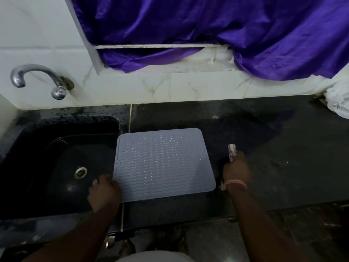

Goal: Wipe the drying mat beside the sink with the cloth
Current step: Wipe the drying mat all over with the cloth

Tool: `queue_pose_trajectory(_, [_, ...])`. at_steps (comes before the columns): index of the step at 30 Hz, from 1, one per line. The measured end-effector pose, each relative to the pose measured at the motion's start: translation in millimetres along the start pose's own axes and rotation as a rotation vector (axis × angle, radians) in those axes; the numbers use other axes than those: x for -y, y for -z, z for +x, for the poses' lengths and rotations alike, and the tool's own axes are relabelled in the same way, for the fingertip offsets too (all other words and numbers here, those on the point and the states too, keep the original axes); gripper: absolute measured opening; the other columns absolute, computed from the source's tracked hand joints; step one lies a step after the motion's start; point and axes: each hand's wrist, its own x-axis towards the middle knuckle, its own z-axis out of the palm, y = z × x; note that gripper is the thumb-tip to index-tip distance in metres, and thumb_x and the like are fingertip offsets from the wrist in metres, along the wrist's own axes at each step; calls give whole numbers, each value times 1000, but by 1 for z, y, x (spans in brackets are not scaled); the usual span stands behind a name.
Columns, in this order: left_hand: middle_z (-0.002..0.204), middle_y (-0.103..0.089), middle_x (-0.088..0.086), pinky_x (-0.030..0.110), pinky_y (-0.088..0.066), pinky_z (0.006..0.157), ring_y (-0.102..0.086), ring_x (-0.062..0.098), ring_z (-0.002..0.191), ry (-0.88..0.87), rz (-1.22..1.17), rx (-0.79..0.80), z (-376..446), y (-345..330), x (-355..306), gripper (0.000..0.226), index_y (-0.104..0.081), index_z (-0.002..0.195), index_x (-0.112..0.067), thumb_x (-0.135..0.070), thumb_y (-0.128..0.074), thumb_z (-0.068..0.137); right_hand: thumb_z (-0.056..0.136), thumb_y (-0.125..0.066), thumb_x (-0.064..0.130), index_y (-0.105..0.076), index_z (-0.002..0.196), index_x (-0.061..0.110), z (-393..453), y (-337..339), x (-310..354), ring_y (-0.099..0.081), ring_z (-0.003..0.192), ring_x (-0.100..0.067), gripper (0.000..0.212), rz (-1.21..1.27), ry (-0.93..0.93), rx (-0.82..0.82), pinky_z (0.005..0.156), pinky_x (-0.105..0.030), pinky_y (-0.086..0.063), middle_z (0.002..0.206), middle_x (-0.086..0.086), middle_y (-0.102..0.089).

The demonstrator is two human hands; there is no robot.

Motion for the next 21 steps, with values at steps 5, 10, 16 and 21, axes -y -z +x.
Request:
queue_pose_trajectory(5, [103,-69,15,44,-51,86,-65,39,100,-115,-370,98,-11,-1,-48,14,-69,105,-12,-13,-59,95,100,-52,9,-60,123,19,-44,-10,44,-70,93,-12,27,644,-113,55,73,-25,-54,112,-8,-70])
queue_pose_trajectory(10, [105,-77,7,49,-58,91,-72,31,104,142,-959,913,-40,4,-137,36,-73,110,-17,-47,-64,94,103,-43,7,-65,125,5,-80,-25,70,-69,105,-34,31,1309,-433,712,89,-49,-55,117,-19,-72])
queue_pose_trajectory(16, [104,-76,18,43,-61,74,-73,34,96,230,-1152,830,-44,-7,-150,25,-68,118,-4,-11,-65,94,96,-67,22,-70,106,15,-89,-40,70,-74,94,-22,13,879,-85,635,69,-27,-60,98,-2,-78])
queue_pose_trajectory(21, [115,-72,20,50,-50,97,-68,35,106,218,-1163,1058,-32,-12,-148,27,-66,121,-5,-15,-49,103,88,-77,19,-66,129,10,-88,-45,68,-69,113,-31,43,1114,-168,1072,93,-47,-57,121,-13,-72])
